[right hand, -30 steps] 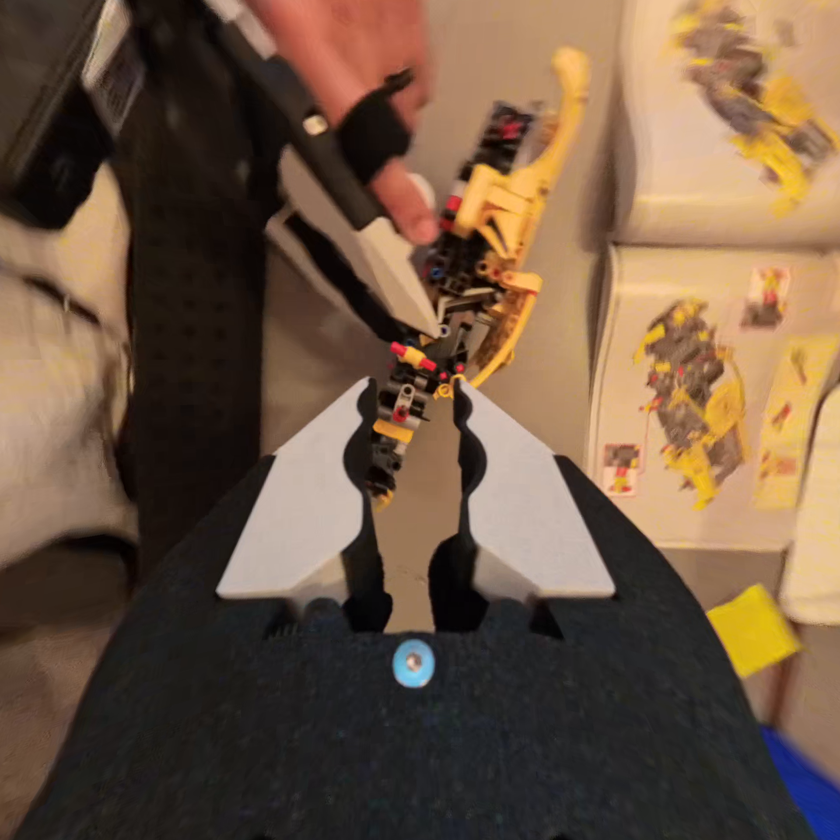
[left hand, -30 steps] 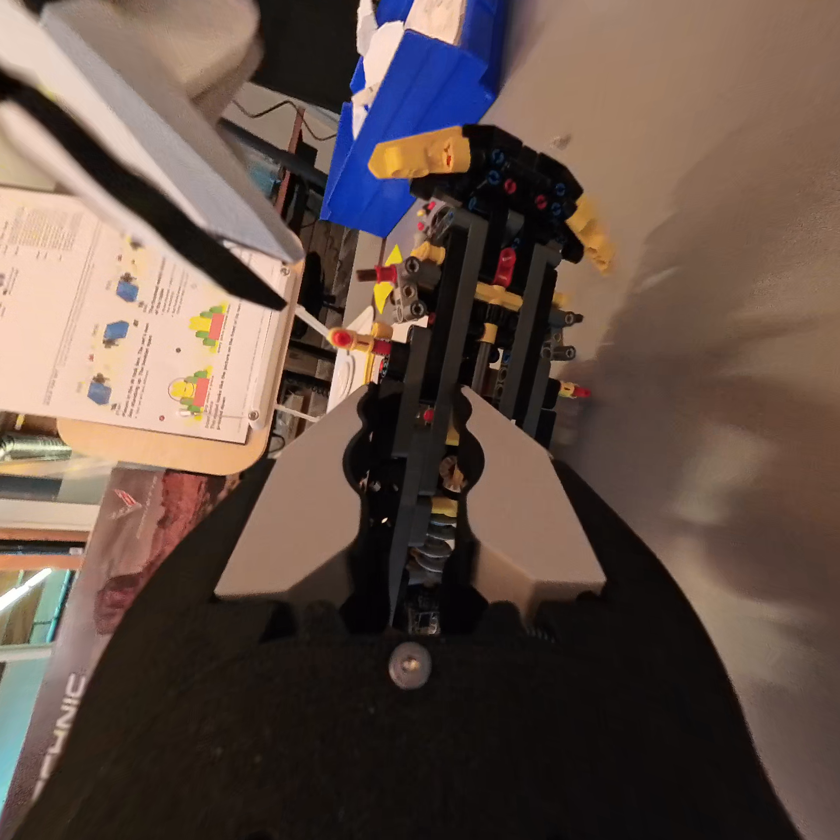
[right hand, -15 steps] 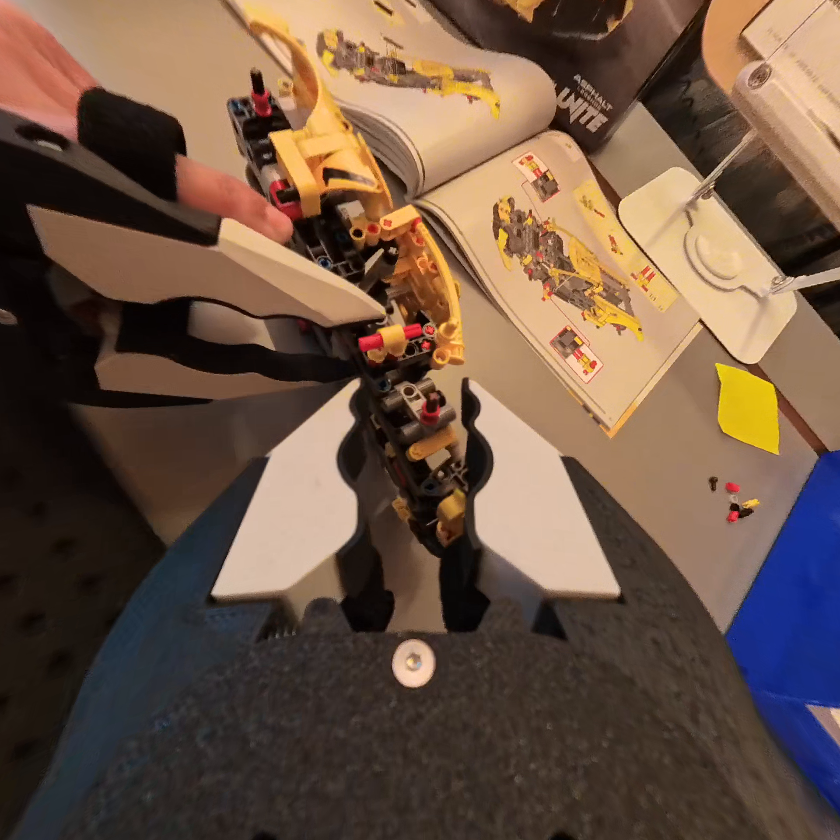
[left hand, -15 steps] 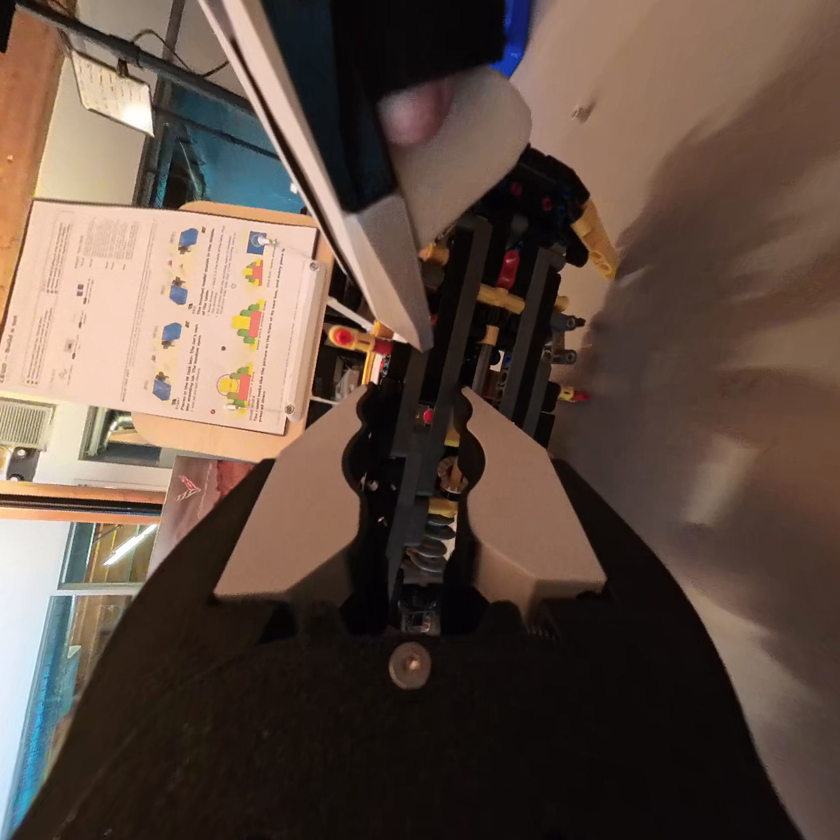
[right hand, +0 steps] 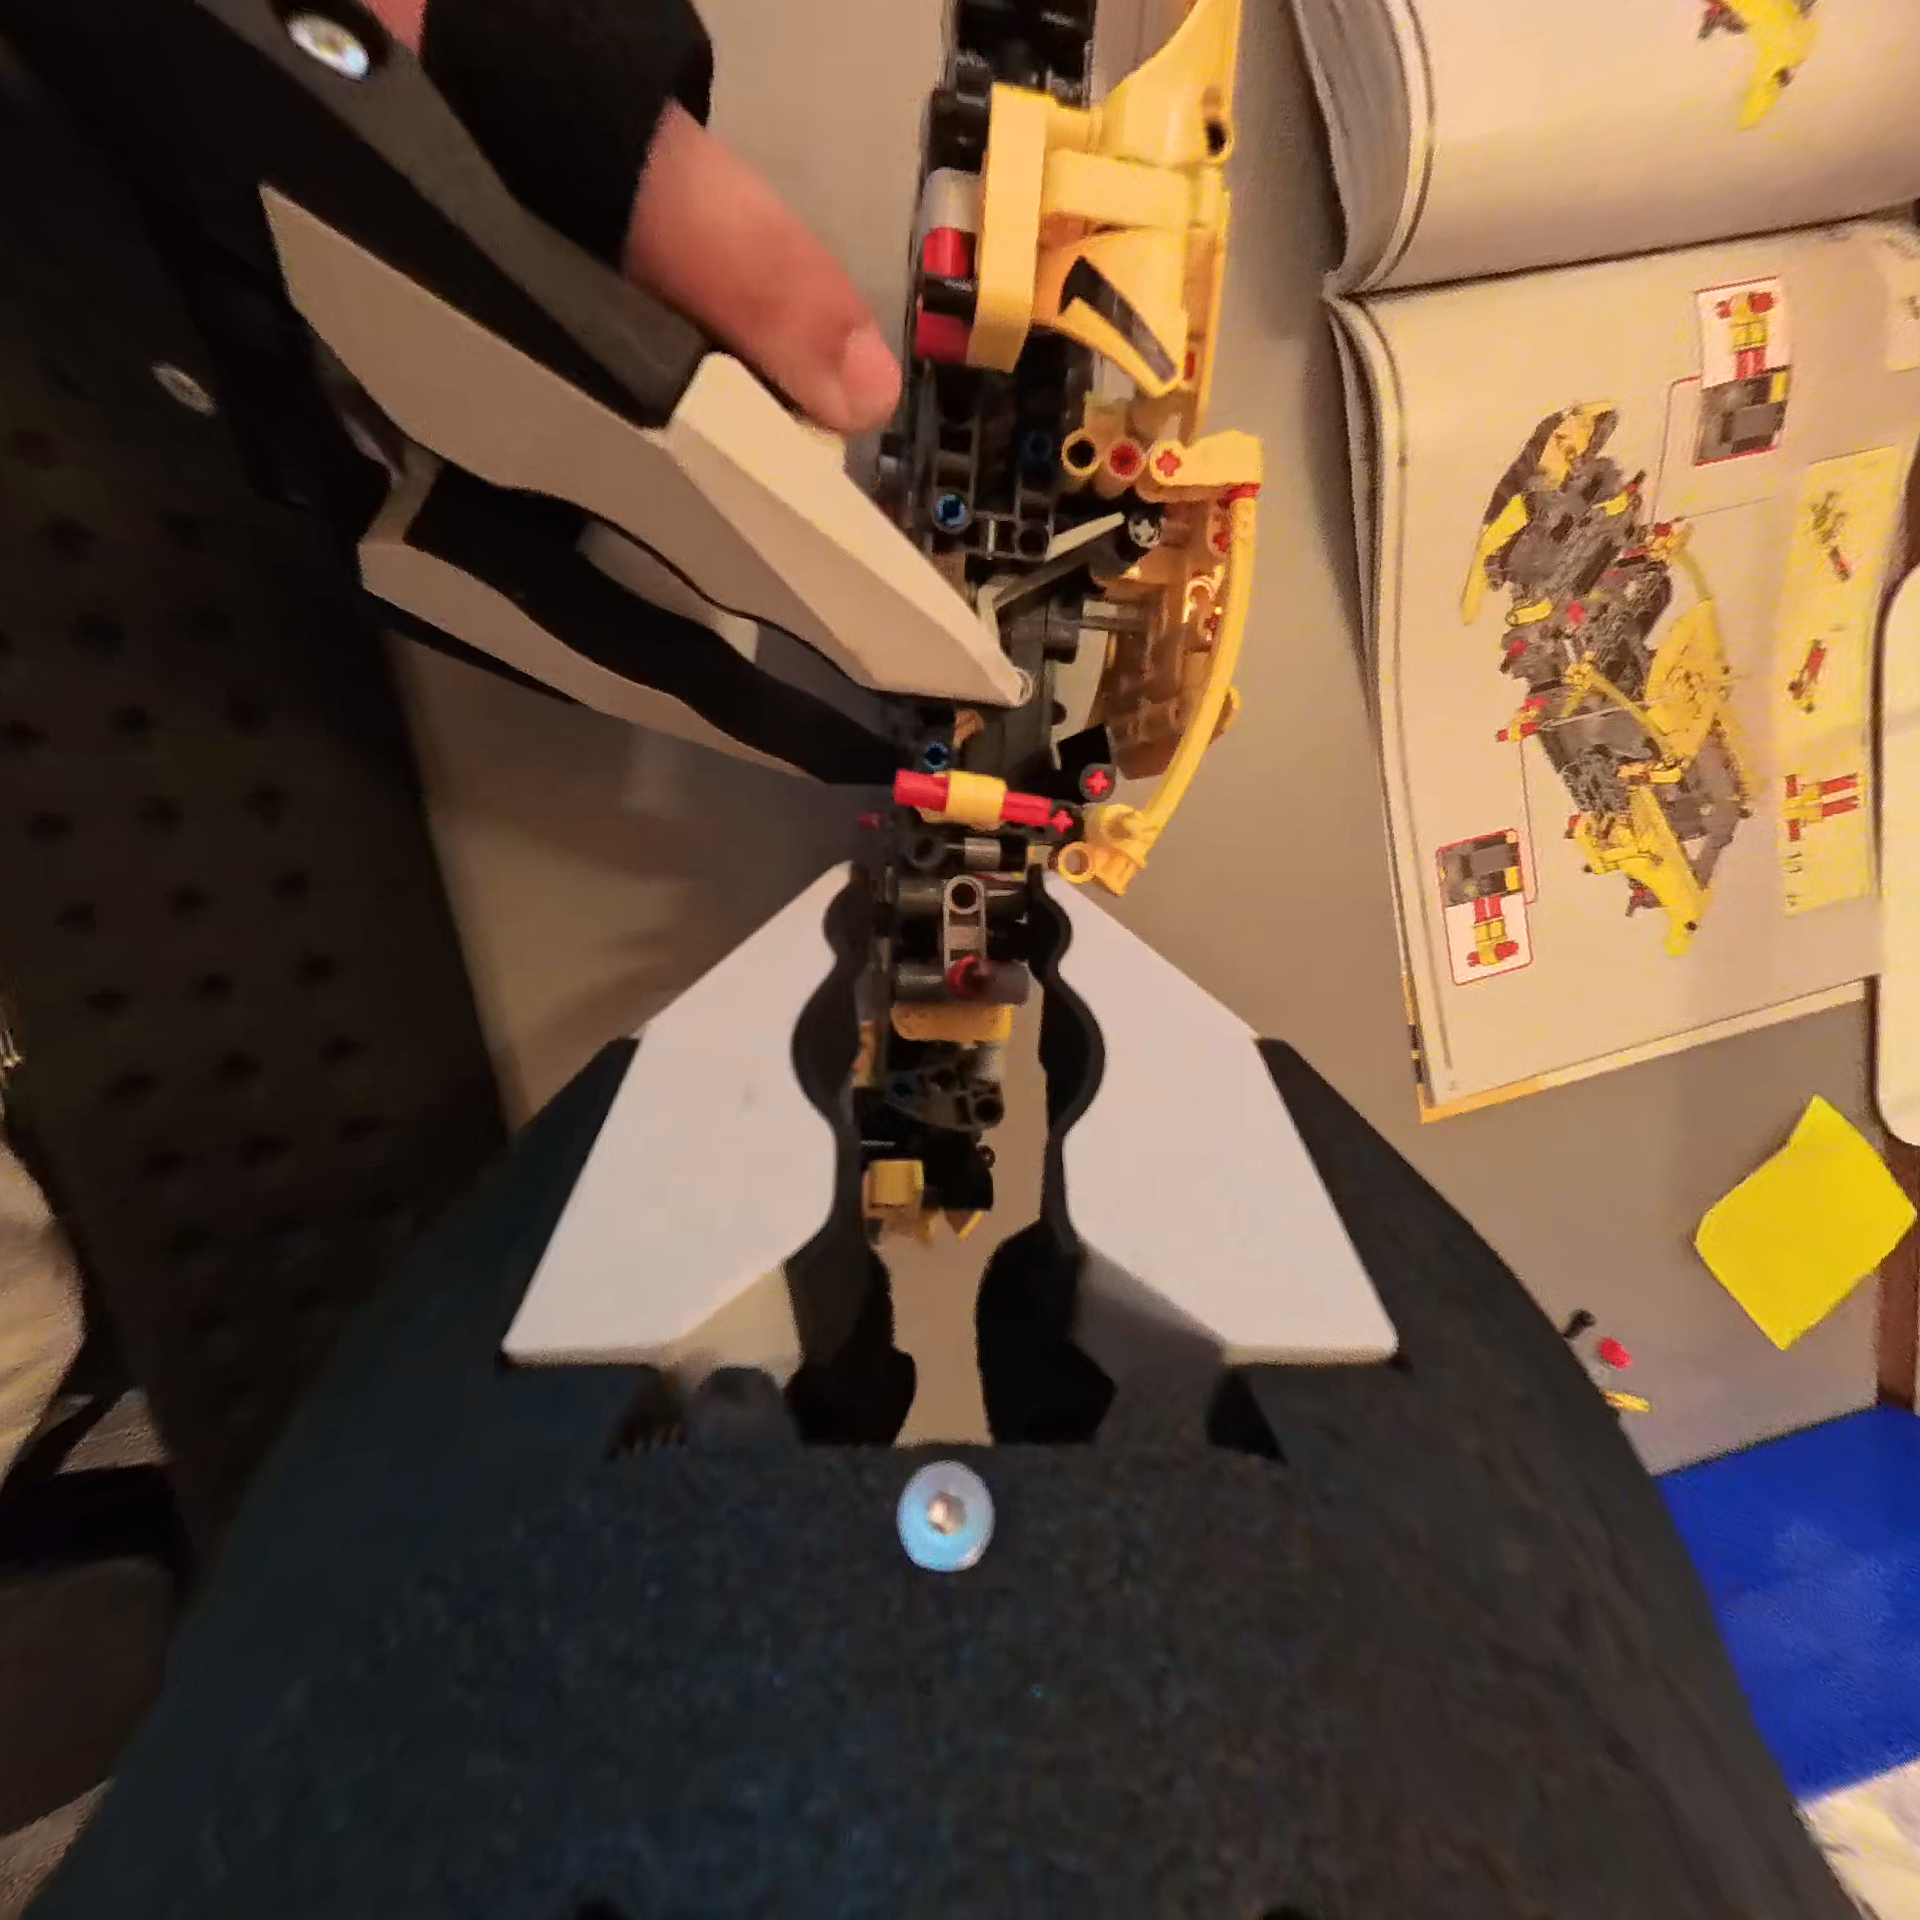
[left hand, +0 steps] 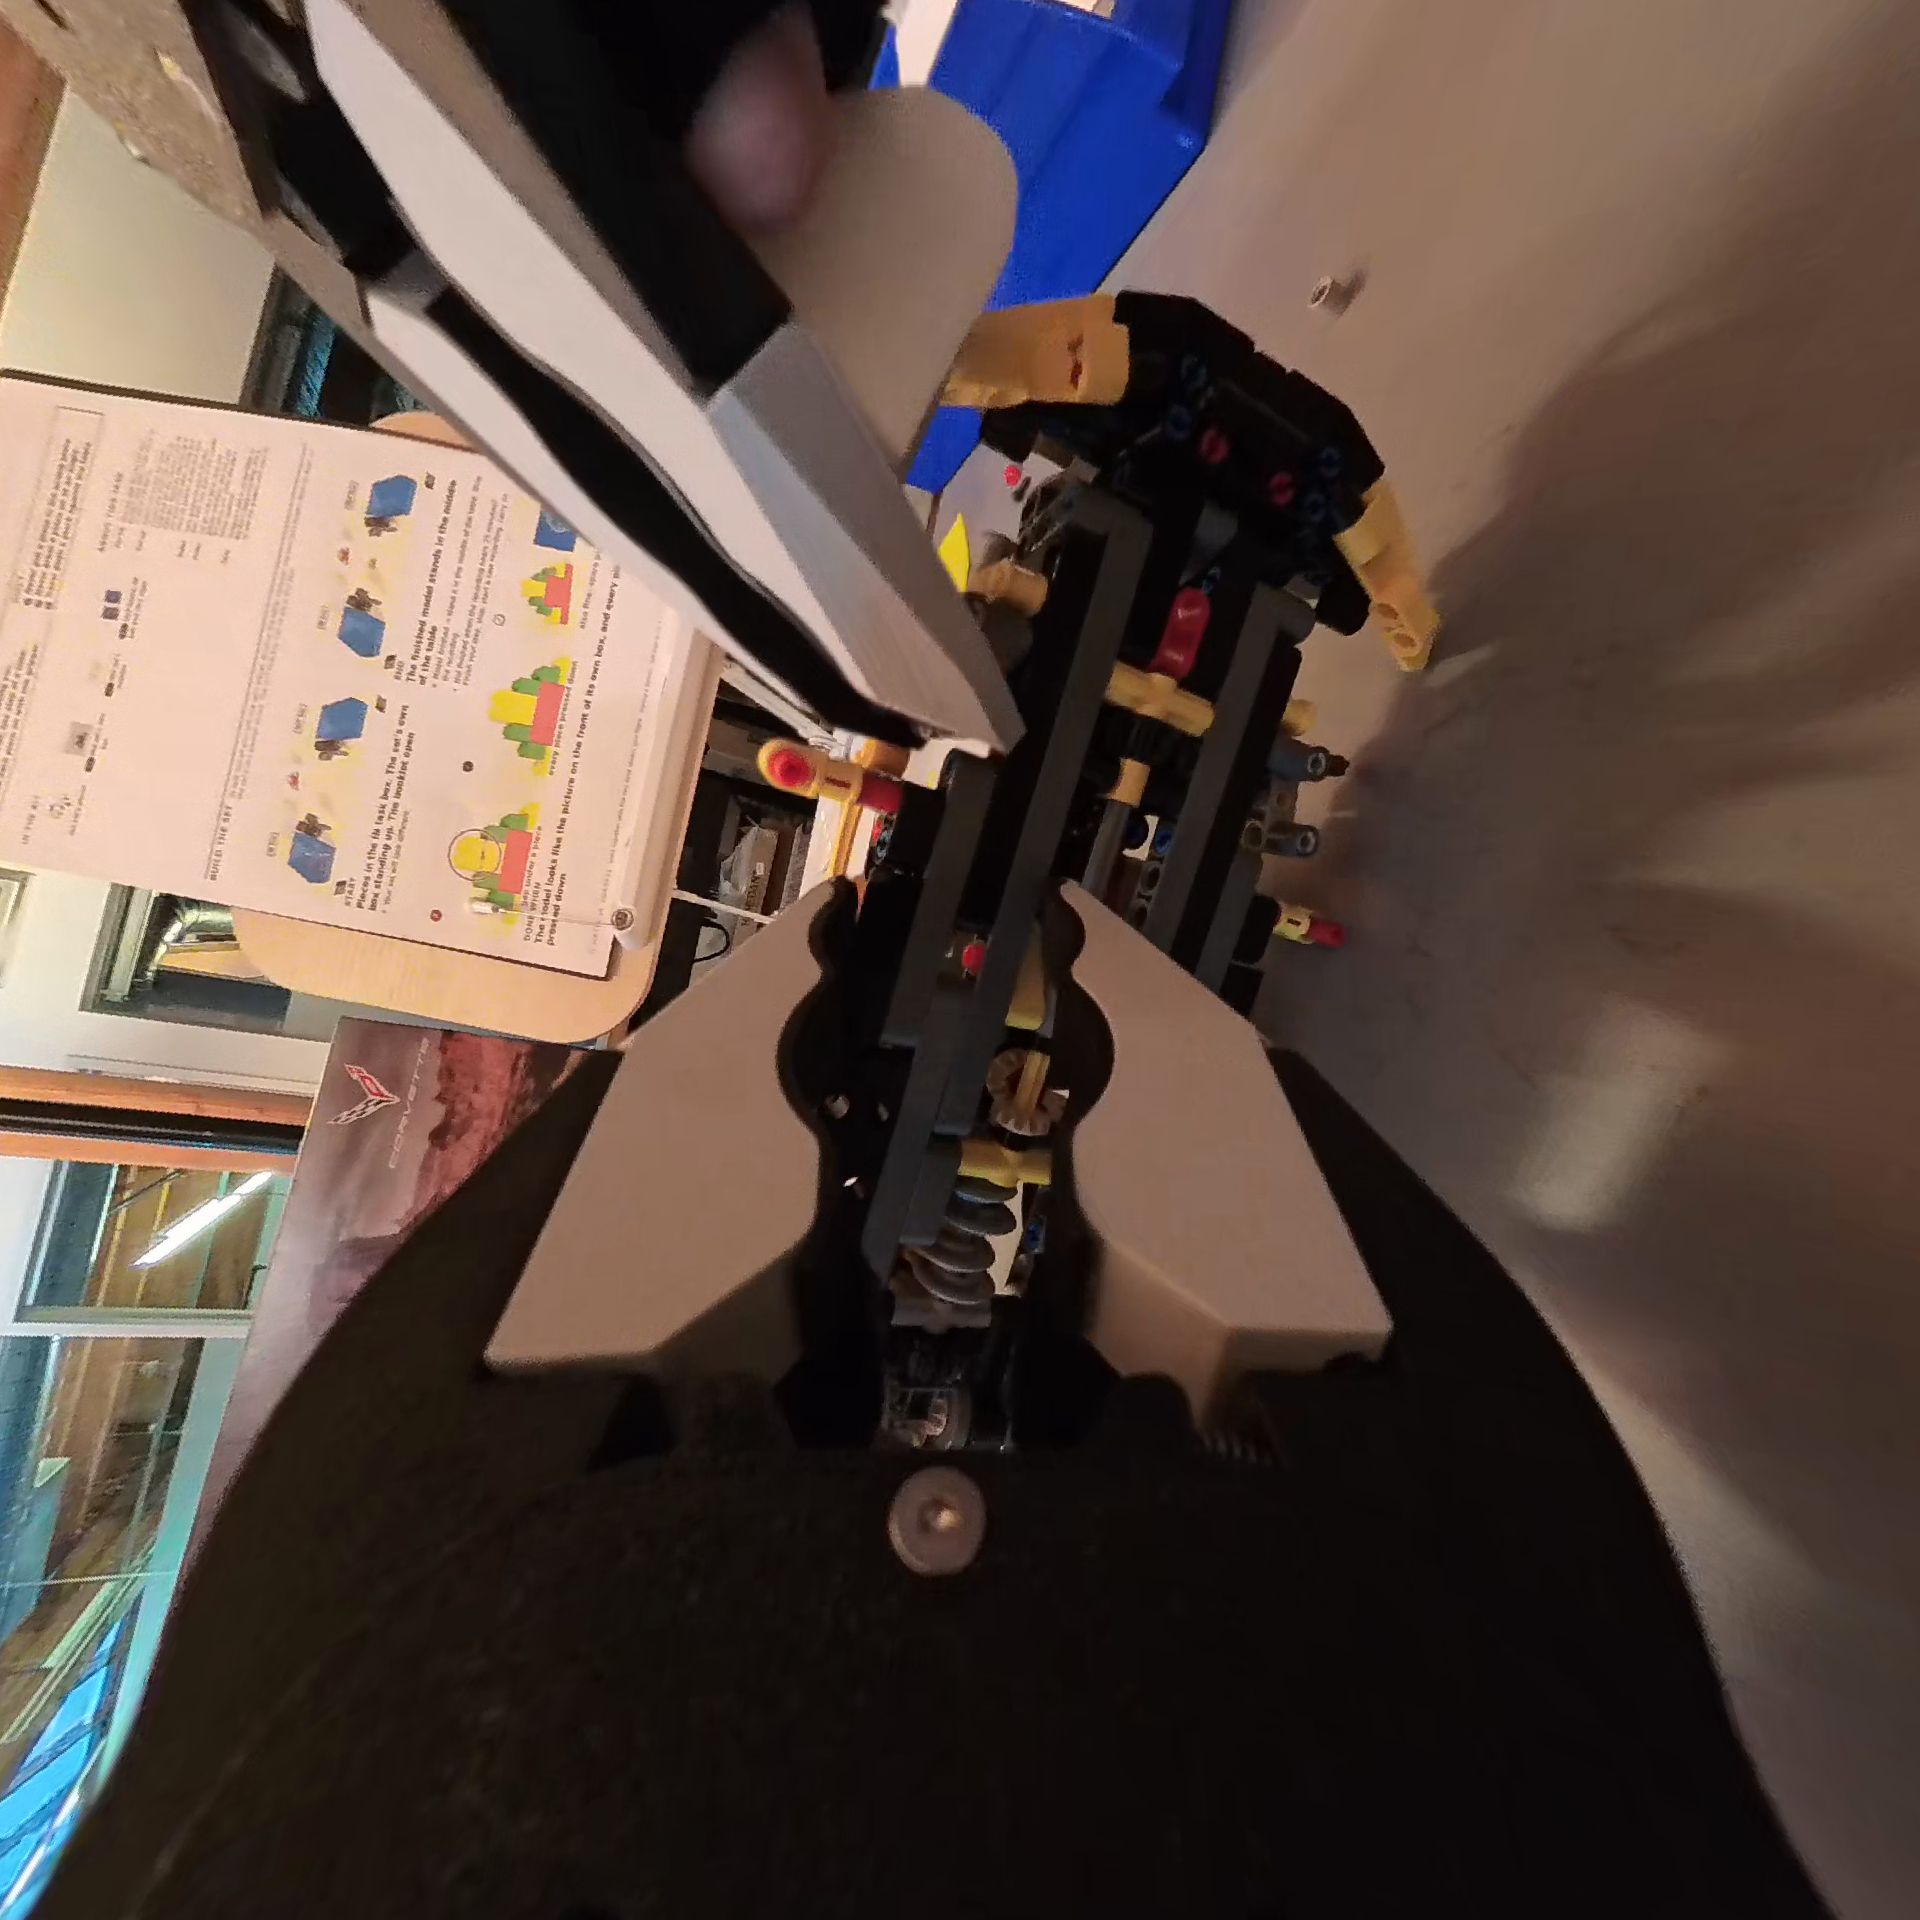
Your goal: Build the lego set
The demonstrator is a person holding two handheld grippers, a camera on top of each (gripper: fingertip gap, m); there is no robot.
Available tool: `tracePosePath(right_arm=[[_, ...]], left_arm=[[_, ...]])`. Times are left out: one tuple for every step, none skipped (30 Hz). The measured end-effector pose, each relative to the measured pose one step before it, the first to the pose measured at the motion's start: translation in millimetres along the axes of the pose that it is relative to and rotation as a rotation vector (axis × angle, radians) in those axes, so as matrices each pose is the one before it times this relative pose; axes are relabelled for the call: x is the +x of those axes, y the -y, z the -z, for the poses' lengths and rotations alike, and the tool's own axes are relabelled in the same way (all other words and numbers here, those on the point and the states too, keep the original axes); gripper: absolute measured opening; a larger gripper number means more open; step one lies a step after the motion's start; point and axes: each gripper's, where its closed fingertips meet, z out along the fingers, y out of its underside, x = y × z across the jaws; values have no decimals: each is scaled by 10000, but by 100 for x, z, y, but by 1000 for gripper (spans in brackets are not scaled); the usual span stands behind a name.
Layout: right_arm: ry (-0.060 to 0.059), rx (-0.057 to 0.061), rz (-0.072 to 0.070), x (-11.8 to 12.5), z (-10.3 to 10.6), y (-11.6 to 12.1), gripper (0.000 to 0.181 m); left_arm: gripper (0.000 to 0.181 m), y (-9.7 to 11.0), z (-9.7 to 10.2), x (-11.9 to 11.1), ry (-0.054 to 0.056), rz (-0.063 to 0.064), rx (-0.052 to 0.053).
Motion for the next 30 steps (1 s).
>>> tracePosePath(right_arm=[[-120, -229, 25, 332, 114, -290, 30], [-225, -79, -146, 509, 363, -272, 32], [124, 240, -280, -47, 506, 170, 31], [297, 441, -334, -402, 481, 511, 30], [278, 436, -283, -536, 325, 542, 29], [52, 267, -168, -352, 66, 262, 29], [-369, 38, -24, 204, -180, -101, 30], [-544, -255, 150, 450, -349, -539, 32], [-566, -316, 216, 493, -368, -594, 34], [-332, -108, 183, 185, -267, -296, 32], [-37, 32, 86, -122, -157, -56, 29], [153, 76, -35, -245, -55, 32, 24], [110, 20, -125, -27, 38, -64, 23], [189, 33, -192, -61, 152, -99, 23], [207, 89, -222, -72, 202, -65, 23], [236, 148, -241, -127, 177, -58, 23], [119, 208, -236, -16, 97, 16, 22], [-89, 204, -136, 220, 11, 66, 19], [-135, 106, 7, 175, -27, 67, 22], [-181, 140, 39, 142, 92, 226, 32], [20, 229, 7, -259, 240, 471, 42], [-17, 284, -68, -222, 359, 554, 45], [-180, 185, -82, 27, 457, 249, 46], [-313, 120, -92, 259, 538, -71, 46], [-395, 105, -149, 450, 566, -292, 48], [-512, 105, -230, 696, 613, -408, 51], [-506, 268, -302, 673, 674, -276, 53], [-445, 495, -379, 520, 734, -70, 54], [-199, 680, -497, 27, 747, 80, 52], [66, 744, -613, -538, 697, 131, 47]], left_arm=[[36, -21, -10, -20, -11, 53, 7], [36, 7, -7, -9, -23, 61, 16], [36, -8, 3, 1, -8, 23, 3], [36, 0, 28, 2, -6, 16, 5], [36, 25, 25, 15, -6, 21, 8], [36, 6, 18, 8, -1, 3, 6], [36, 8, 7, -1, -3, 5, 6], [36, 7, 15, 0, -11, 22, 8], [36, -1, 8, 5, -11, 17, 2], [36, 1, 5, -11, -10, 9, -3], [36, 0, -1, -4, -12, 15, -7], [36, -6, 8, -2, -15, 12, -8], [36, 2, 13, 7, -20, 0, 8], [36, 24, 31, 21, -22, 3, 19], [36, 69, 48, 50, -27, -6, 39], [36, 102, 54, 55, -29, -10, 40], [36, 43, 21, 27, -11, 9, -6], [36, -19, -12, -11, 0, -2, -30], [36, -35, -26, -30, -27, 2, -2], [36, -14, -36, -22, -60, 63, 38], [36, -14, -24, -23, -74, 91, 55], [36, -54, -29, -45, -79, 107, 38], [36, -79, -11, -48, -96, 152, 18], [35, -72, 51, -78, -116, 162, 42], [35, -52, 115, -192, -83, 108, 78], [35, -82, 138, -369, 16, 89, 36], [34, -141, 124, -557, 127, 153, -46], [34, -113, 85, -597, 160, 190, -54], [34, -64, 67, -577, 117, 214, -11], [34, -14, 54, -547, 84, 320, 20]])
